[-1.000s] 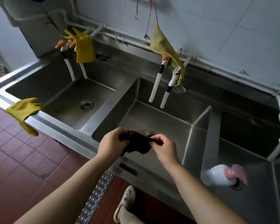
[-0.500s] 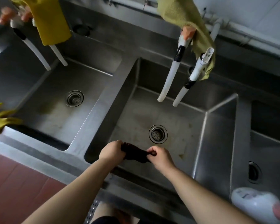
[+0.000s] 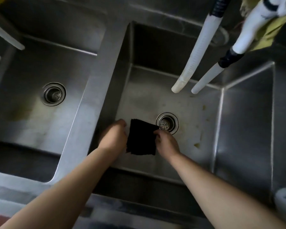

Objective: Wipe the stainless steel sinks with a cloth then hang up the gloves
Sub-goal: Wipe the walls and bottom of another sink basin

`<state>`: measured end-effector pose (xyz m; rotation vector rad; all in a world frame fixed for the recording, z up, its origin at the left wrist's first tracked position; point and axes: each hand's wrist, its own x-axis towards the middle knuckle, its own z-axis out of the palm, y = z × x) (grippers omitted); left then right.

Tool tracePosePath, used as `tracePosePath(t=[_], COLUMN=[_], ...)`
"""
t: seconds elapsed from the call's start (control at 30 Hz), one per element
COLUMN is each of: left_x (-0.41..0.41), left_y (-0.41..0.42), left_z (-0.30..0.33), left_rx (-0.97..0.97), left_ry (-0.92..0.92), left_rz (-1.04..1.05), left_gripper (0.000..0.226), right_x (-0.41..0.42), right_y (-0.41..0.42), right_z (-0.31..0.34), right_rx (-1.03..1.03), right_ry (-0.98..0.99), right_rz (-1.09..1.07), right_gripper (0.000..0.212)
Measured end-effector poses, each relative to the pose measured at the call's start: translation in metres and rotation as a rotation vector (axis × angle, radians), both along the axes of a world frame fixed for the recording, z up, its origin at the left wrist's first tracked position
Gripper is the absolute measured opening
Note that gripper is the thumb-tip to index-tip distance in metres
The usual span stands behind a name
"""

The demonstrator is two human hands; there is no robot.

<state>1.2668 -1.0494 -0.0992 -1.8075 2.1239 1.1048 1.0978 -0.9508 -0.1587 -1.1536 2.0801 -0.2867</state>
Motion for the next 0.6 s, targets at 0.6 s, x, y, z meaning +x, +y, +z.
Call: tracePosePath(t=[0.6], left_x=[0.007], left_y=[0.000], left_z=[-0.011], left_rx=[-0.258], left_ry=[-0.277], left_rz=[-0.420], left_gripper=[0.039], right_x=[0.041], right_y=[0.027], right_z=[-0.112], right_rx=[-0.097], right_ry=[0.366], right_rz=[0.866], right_gripper=[0.077])
